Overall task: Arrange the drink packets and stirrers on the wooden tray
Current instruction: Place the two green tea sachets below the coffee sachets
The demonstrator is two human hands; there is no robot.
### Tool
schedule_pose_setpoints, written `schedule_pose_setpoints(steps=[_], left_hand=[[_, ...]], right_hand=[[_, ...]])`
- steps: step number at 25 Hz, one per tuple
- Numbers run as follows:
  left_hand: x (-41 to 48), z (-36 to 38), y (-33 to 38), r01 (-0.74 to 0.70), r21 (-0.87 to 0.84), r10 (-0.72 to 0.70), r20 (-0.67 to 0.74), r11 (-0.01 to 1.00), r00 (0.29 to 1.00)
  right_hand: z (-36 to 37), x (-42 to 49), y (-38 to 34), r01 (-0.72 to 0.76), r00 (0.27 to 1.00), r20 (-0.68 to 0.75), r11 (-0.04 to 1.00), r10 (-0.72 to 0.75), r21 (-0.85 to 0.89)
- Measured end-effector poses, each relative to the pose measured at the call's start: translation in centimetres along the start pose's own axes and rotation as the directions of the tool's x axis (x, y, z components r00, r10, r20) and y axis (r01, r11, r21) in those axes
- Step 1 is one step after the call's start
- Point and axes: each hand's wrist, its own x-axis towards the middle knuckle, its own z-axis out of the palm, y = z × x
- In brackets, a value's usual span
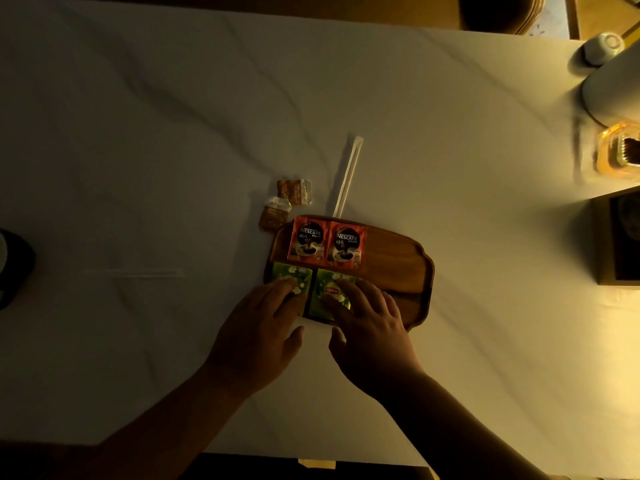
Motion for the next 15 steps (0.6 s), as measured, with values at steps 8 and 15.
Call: schedule_pose_setpoints(steps=[8,15], left_hand=[[-0.13,-0.2,-0.17,0.024,-0.007,-0.024,0.046,1.0,0.999],[0.04,-0.37,-0.09,0.017,0.011,-0.018,0.038,1.0,0.999]], right_hand=[[0.34,0.48,-0.48,0.011,0.999,0.046,1.0,-0.011,-0.013],[0.08,0.69,-0.87,0.005,0.999,0.05,1.0,-0.004,-0.008]])
